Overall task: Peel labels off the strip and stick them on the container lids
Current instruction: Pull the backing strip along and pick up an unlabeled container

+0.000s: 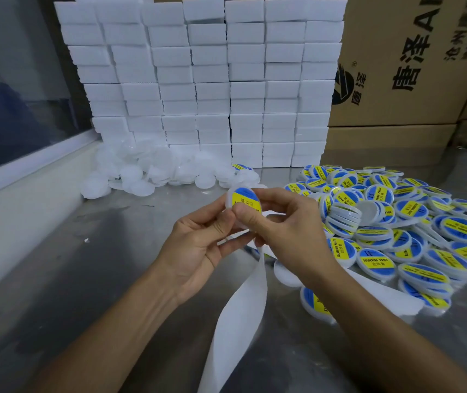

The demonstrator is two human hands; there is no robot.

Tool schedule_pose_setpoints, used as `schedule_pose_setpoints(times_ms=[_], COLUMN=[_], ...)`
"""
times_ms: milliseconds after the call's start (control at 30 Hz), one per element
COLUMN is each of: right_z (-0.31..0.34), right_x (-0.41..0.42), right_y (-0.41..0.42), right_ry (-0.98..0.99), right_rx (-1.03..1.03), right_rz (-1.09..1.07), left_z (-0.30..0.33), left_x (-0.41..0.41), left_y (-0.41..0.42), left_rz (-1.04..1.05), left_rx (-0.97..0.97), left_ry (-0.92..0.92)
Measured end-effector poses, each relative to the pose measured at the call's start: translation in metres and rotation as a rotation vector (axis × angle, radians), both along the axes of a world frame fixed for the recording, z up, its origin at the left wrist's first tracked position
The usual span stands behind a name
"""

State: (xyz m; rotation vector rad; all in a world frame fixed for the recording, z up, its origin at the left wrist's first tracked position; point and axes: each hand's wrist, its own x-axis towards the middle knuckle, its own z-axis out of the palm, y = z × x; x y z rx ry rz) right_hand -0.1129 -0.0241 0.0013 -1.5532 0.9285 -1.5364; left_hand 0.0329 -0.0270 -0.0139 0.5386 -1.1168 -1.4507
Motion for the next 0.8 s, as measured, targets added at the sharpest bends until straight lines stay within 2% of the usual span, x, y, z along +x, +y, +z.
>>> schedule_pose_setpoints(times_ms=[133, 267, 367, 500, 700, 800], right_z=[0.0, -0.003, -0.004, -0.002, -0.003, -0.002], right_x=[-0.005, -0.005, -0.004, -0.009, -0.012, -0.011], right_y=[-0.004, -0.003, -0.003, -0.008, -0.011, -0.011], right_ry=[-0.099, 0.058, 0.113, 0.022, -0.044, -0.099], right_rx=[-0.034, -0.05, -0.03, -0.02, 0.087, 0.096], right_rz=[-0.062, -0.158, -0.252, -0.134, 0.196, 0.207], left_z=[-0.001, -0.002, -0.001, -0.002, 0.001, 0.001], left_x=[-0.004, -0.004, 0.0, 0.004, 0.011, 0.012], left_y=[0.001, 0.001, 0.001, -0.003, -0.008, -0.007], left_rz=[-0.013, -0.005, -0.01, 0.019, 0.116, 0.102], left_rx=[0.001, 0.015, -0.02, -0.019, 0.034, 0.037], left_ry=[-0.034, -0.022, -0.1, -0.101, 0.0, -0.025])
